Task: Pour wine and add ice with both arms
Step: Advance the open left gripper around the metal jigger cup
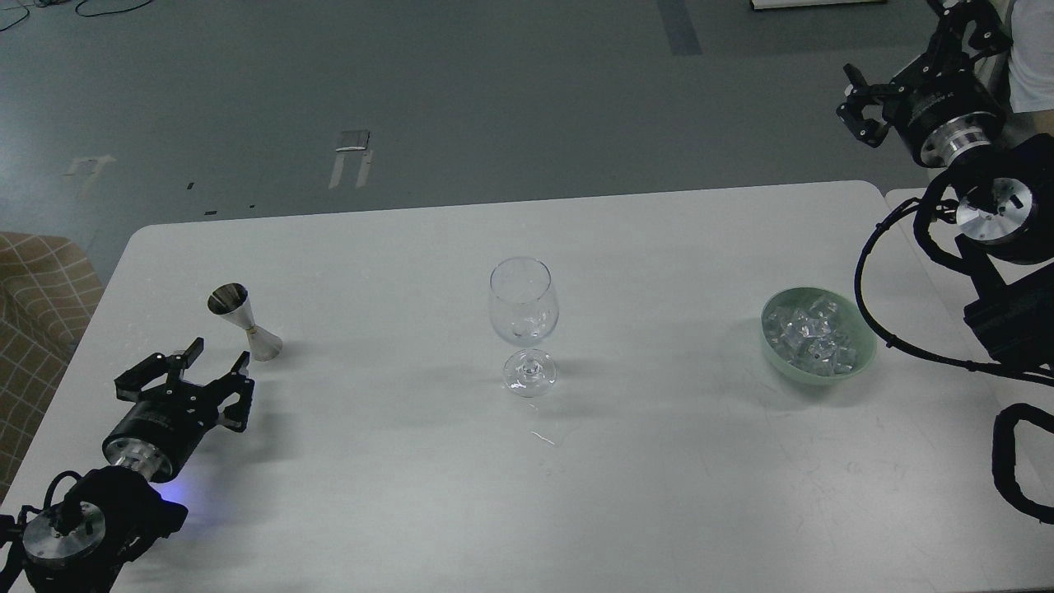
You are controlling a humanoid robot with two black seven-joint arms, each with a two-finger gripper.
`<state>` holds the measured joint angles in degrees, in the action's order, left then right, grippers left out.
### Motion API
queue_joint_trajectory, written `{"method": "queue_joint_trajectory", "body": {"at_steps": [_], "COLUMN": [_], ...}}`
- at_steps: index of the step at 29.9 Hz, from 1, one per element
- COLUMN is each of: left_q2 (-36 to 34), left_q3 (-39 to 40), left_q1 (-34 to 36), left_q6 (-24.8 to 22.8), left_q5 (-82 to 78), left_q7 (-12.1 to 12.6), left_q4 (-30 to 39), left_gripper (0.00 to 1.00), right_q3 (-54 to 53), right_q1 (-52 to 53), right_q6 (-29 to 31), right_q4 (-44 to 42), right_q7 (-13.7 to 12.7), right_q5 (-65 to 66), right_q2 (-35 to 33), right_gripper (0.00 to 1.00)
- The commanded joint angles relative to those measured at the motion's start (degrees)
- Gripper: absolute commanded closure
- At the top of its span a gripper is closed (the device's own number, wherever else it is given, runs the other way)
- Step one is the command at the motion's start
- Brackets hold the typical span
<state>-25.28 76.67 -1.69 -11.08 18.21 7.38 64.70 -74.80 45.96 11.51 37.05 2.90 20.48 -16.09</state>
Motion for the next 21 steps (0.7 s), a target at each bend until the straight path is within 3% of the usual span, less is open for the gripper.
{"method": "queue_joint_trajectory", "body": {"at_steps": [1, 17, 21], "left_q2": [0.76, 0.94, 1.03], "left_q3": [0.23, 0.32, 0.23], "left_q1": [0.99, 2.31, 3.01], "left_q6": [0.89, 4.49, 5.10], "left_q5": [-0.01, -0.01, -0.10], "left_q7": [0.44, 0.88, 2.02], "left_q4": [-0.19, -0.18, -0.45], "left_gripper": [0.43, 0.45, 0.45], "right_q3": [0.00, 0.00, 0.00], "right_q1": [-0.08, -0.08, -0.08], "right_q6": [0.00, 0.00, 0.00], "right_q4": [-0.04, -0.13, -0.04], "right_q7": [0.00, 0.00, 0.00], "right_q5": [0.00, 0.00, 0.00], "right_q2": [0.01, 0.19, 0.19], "right_gripper": [0.00, 0.00, 0.00]}}
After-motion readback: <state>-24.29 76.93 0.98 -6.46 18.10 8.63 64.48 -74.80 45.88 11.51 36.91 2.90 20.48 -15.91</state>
